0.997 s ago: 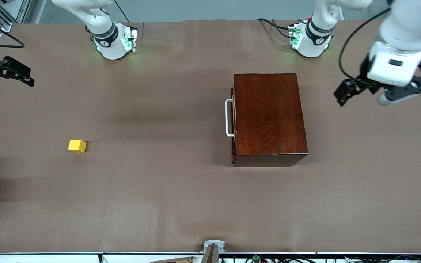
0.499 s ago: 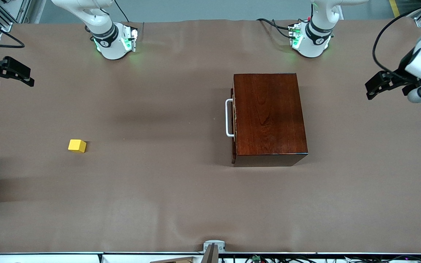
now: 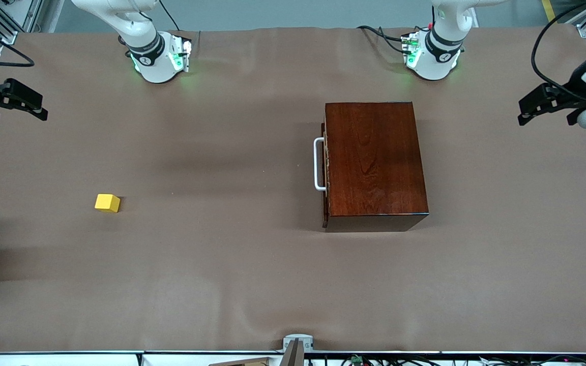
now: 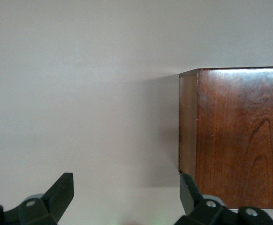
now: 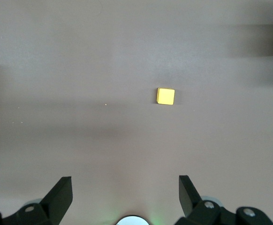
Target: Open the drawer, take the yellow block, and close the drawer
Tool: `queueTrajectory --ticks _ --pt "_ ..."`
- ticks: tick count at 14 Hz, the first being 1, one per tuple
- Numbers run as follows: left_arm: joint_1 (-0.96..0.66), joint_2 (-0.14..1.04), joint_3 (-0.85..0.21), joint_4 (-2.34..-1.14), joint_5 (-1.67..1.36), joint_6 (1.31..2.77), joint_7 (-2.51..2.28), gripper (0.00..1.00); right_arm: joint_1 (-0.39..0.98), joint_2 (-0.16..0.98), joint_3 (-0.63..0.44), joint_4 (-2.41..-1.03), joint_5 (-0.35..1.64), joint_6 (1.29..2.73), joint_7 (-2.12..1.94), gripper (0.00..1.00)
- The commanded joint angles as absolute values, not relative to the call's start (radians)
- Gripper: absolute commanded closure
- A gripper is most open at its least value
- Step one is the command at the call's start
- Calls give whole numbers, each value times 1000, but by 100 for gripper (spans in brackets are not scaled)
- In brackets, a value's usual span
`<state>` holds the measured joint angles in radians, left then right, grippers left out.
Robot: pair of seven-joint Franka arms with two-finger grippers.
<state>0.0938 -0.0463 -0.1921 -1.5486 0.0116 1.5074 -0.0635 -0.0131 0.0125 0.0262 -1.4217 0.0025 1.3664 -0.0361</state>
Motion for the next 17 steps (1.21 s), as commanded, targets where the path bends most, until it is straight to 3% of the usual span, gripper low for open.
queueTrajectory --ticks 1,17 --pt "88 -71 -193 -1552 -3 1499 -49 0 -12 14 25 -1413 2 1359 -40 0" --pt "89 -58 -196 -1532 -2 1490 -55 0 -12 14 25 -1413 2 1359 -38 0"
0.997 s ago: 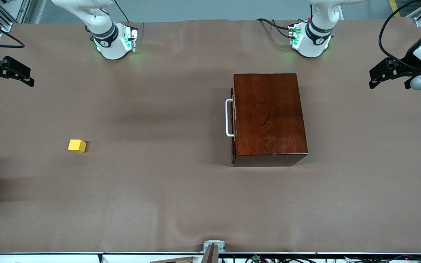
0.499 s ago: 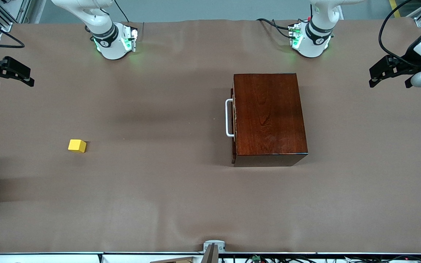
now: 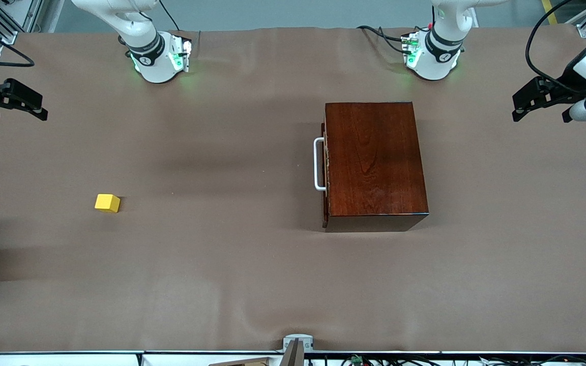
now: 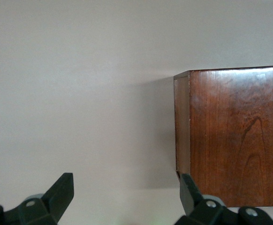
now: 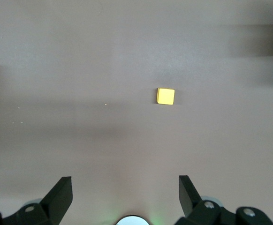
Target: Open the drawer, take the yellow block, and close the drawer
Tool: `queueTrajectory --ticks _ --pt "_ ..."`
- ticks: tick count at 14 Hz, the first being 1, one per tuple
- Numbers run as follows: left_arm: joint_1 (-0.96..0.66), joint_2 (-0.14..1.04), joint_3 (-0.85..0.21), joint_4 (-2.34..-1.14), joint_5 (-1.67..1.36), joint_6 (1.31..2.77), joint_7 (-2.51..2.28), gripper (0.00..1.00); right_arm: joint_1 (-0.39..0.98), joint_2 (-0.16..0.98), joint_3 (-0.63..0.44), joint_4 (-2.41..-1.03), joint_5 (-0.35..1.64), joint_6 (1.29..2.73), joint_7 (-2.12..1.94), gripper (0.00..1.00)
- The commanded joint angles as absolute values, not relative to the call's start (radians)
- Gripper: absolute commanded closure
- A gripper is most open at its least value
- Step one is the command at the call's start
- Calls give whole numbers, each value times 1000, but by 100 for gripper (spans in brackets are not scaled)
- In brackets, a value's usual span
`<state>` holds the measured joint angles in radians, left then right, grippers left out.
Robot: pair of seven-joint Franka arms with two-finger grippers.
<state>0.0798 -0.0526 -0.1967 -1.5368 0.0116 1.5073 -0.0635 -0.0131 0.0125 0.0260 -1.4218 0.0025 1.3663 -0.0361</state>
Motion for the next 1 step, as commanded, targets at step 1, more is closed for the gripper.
queueTrajectory --ticks 1 --pt "89 -58 -193 -1532 -2 1483 -55 0 -12 14 25 -1413 2 1359 -37 0"
